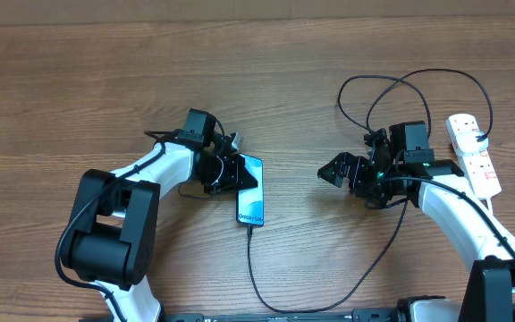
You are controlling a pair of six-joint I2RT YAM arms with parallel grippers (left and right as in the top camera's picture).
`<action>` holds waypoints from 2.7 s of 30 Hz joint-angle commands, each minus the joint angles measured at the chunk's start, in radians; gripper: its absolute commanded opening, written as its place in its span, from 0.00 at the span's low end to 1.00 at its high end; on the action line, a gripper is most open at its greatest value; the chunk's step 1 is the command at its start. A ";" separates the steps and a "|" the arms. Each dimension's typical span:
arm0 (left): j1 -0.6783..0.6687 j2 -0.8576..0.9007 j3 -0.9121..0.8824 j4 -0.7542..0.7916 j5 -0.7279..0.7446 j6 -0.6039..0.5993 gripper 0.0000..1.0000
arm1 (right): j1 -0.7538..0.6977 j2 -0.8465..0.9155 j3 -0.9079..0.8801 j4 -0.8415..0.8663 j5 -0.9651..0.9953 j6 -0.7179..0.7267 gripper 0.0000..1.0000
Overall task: Plug charger to phone and switch on socket
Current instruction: 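Lay the phone flat on the table with the left gripper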
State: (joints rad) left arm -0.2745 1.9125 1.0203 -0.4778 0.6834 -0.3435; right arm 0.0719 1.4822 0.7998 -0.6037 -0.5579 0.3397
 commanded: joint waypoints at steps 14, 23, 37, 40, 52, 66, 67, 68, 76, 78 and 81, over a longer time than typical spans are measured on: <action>0.158 0.018 -0.036 -0.156 -0.154 0.158 0.05 | 0.000 -0.007 0.020 0.004 0.008 -0.008 1.00; 0.126 0.018 -0.036 -0.143 -0.174 0.259 0.08 | 0.000 -0.007 0.020 0.004 0.008 -0.008 1.00; 0.124 0.018 -0.037 -0.135 -0.198 0.258 0.22 | 0.000 -0.007 0.020 0.004 0.008 -0.008 1.00; 0.124 0.018 -0.037 -0.135 -0.198 0.257 0.28 | 0.000 -0.007 0.020 0.004 0.008 -0.008 1.00; 0.124 0.018 -0.037 -0.138 -0.205 0.251 0.45 | 0.000 -0.007 0.020 0.004 0.008 -0.008 1.00; 0.124 0.018 -0.037 -0.151 -0.224 0.250 0.51 | 0.000 -0.007 0.020 0.004 0.008 -0.008 1.00; 0.124 0.018 -0.037 -0.154 -0.224 0.250 0.52 | 0.000 -0.007 0.020 0.004 0.008 -0.008 1.00; 0.124 0.018 -0.037 -0.156 -0.224 0.250 0.52 | 0.000 -0.007 0.020 0.004 0.008 -0.008 1.00; 0.124 0.018 -0.037 -0.189 -0.335 0.198 0.55 | 0.000 -0.007 0.020 0.004 0.008 -0.008 1.00; 0.124 0.018 -0.037 -0.195 -0.343 0.197 0.56 | 0.000 -0.007 0.020 0.004 0.008 -0.008 1.00; 0.124 0.018 -0.037 -0.195 -0.343 0.197 0.56 | 0.000 -0.007 0.020 0.004 0.008 -0.008 1.00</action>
State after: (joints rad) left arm -0.1513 1.8717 1.0283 -0.6632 0.5941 -0.1284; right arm 0.0719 1.4822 0.7998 -0.6037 -0.5575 0.3397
